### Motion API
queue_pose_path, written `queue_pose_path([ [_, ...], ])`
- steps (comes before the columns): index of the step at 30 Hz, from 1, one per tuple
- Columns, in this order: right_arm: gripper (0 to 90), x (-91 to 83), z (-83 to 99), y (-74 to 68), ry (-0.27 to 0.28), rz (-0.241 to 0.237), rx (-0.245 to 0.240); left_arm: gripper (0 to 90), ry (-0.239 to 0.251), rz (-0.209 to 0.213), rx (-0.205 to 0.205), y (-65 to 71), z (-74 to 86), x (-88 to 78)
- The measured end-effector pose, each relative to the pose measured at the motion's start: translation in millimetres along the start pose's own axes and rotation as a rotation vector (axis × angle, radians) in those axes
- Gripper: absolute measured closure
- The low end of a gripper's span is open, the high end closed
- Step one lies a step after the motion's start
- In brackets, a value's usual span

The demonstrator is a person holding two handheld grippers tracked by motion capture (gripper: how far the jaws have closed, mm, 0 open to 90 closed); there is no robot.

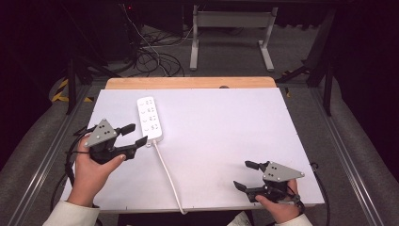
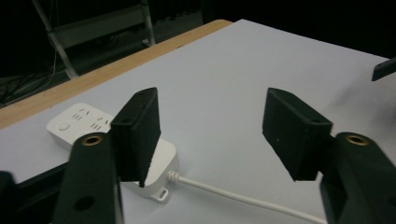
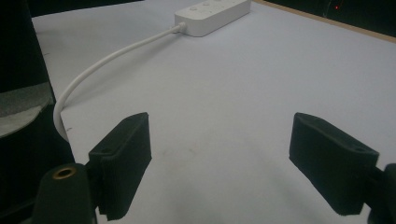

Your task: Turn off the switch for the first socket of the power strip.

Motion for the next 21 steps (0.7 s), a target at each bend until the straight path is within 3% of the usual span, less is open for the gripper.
queue_pose_path([
  [1,21.0,0.0,0.0,0.0,0.0,0.0,0.0,37.1,0.009,0.006,0.004,2.1,0.8,-3.7],
  [3,20.9,-0.1,0.0,-0.2,0.0,0.001,-0.001,28.4,0.022,0.011,0.01,4.8,3.4,-10.5],
  [8,20.8,-0.5,0.2,0.0,-0.001,0.002,0.002,21.4,0.045,0.035,-0.004,8.8,15.3,-24.5],
  [12,20.8,0.2,0.5,-0.4,-0.008,0.003,-0.003,16.4,0.073,0.071,-0.04,12.6,27.1,-31.6],
  [18,20.1,0.2,1.1,-0.2,-0.011,0.001,-0.002,14.8,0.075,0.076,0.0,20.1,47.1,-39.2],
  [21,20.1,0.7,1.5,-0.2,-0.016,0.0,-0.001,15.5,0.048,0.068,0.018,22.2,59.8,-38.1],
])
Point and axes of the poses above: each handheld gripper's, and its own axes: x roughly forward along the jaws, z roughly out of its underside, y roughly to its right, the point moved 6 cm from there along x, roughly forward along the jaws, and after that the axes turned 5 degrees about -z, right-handed, at the moved point
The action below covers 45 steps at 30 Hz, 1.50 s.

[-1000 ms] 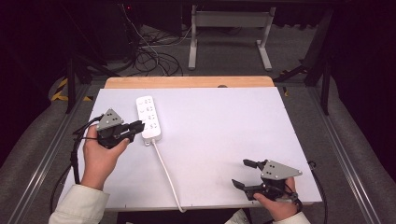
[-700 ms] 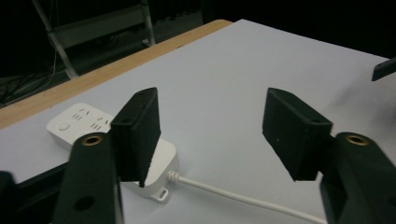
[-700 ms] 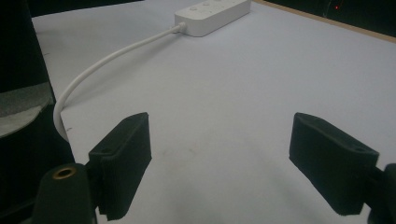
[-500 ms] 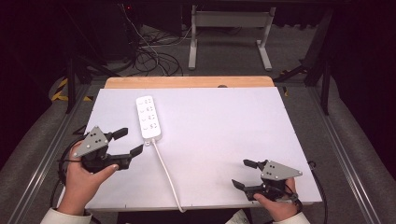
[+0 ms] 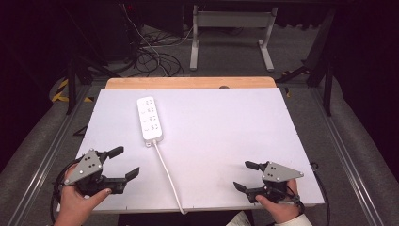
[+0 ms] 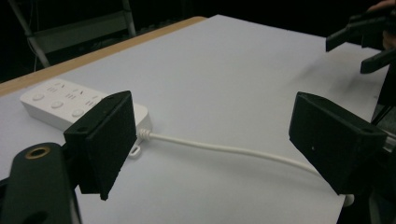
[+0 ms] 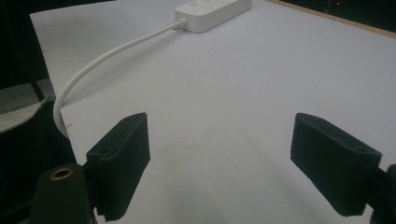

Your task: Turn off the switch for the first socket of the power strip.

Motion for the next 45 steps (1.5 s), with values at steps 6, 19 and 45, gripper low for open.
queue_pose_path([
  [6,20.0,0.1,0.7,-0.1,-0.003,-0.004,0.0,17.3,-0.001,0.018,-0.01,2.0,17.9,-2.3],
  [19,20.0,0.8,3.7,0.0,-0.017,-0.015,0.002,17.2,-0.006,-0.011,-0.103,-7.2,54.3,-1.3],
  [45,20.0,0.5,5.7,0.4,-0.021,-0.013,0.0,16.8,-0.023,0.01,-0.106,2.3,63.9,0.3],
])
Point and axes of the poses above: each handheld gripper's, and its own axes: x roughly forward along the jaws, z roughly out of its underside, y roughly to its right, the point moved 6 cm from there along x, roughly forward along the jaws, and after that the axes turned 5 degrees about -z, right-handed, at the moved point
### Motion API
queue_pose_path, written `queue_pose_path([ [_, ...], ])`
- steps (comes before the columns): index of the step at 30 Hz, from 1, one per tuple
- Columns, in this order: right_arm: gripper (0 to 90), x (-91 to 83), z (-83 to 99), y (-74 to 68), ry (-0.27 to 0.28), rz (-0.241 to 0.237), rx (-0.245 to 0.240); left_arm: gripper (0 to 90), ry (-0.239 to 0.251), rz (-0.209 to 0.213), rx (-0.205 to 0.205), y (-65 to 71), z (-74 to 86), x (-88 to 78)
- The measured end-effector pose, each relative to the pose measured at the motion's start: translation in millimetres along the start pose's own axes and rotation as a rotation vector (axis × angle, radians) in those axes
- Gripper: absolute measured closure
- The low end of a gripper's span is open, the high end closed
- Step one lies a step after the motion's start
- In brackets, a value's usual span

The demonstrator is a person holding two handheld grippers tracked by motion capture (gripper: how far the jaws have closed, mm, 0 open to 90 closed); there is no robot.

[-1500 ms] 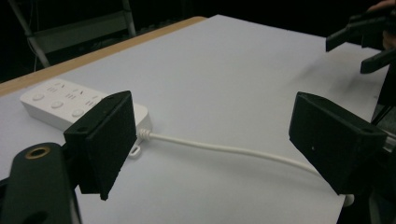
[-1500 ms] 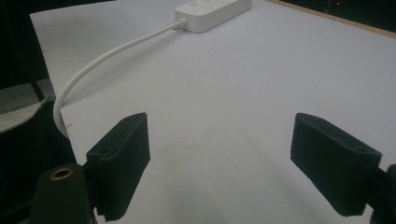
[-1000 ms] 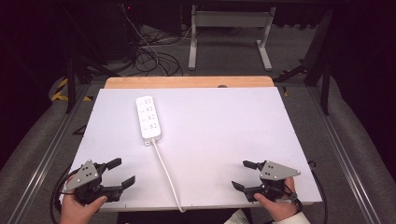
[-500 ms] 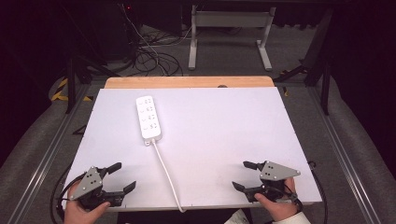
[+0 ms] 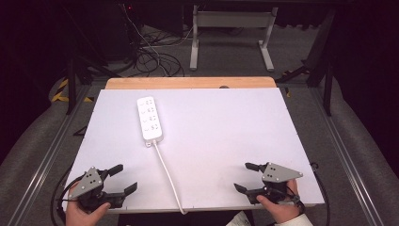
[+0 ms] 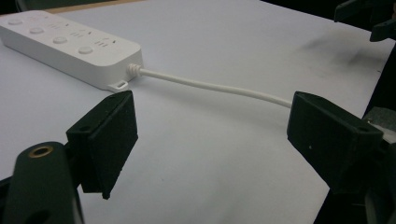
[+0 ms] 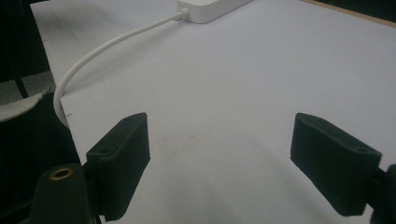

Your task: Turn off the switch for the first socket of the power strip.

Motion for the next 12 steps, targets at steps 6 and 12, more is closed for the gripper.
queue_pose_path([
  [6,20.0,-0.2,0.2,0.4,0.0,0.0,-0.001,17.2,0.023,-0.021,0.036,-0.5,-1.9,-1.8],
  [12,19.9,0.8,-0.3,1.7,0.0,0.0,0.0,12.4,0.032,-0.03,0.036,-1.3,-2.3,-3.6],
])
Point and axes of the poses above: each handheld gripper's, and its own axes: x roughly forward along the jaws, z roughly out of its underside, y roughly to its right, the point moved 6 cm from there along x, roughly forward along the jaws, and after that the axes turned 5 degrees about -z, right-handed, at the moved point
